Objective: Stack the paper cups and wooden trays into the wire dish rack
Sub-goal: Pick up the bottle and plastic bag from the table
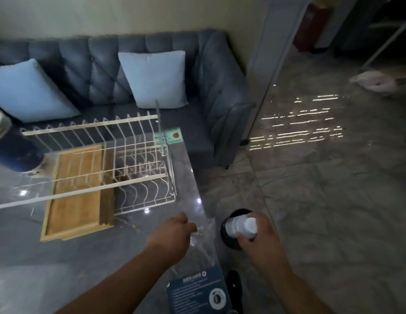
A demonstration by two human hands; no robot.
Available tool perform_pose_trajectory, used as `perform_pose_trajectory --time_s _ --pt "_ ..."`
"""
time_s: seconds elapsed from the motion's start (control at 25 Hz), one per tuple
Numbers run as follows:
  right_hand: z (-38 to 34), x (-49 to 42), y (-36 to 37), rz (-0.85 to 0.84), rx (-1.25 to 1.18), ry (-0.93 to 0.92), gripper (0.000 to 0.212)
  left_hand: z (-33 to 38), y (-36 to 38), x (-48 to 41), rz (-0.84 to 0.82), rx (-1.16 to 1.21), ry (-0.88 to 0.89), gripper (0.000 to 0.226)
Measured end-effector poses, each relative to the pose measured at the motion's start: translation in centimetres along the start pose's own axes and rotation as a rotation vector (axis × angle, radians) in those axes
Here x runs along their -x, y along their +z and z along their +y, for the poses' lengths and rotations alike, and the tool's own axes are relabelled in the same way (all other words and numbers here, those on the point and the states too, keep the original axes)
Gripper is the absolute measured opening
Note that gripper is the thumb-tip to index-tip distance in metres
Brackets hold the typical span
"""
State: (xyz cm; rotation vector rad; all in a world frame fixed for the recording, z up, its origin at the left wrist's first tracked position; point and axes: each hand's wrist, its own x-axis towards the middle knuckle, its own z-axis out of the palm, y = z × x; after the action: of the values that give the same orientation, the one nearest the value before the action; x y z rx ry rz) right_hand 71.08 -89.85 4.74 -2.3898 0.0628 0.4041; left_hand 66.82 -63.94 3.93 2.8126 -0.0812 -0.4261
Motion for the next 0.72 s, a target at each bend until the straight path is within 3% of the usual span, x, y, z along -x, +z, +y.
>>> perform_pose_trajectory --time_s 0.36,0.72 --pt "15.5 -6.7 -2.9 0.181 -0.195 0.289 0.048 9.8 5.8 -14.9 -0.097 -0.054 0.171 0.025" --pt "28.9 -13.2 6.4 0.249 -0.304 0.465 0.052 11.1 19.0 -26.2 -0.216 -0.132 0.219 0.019"
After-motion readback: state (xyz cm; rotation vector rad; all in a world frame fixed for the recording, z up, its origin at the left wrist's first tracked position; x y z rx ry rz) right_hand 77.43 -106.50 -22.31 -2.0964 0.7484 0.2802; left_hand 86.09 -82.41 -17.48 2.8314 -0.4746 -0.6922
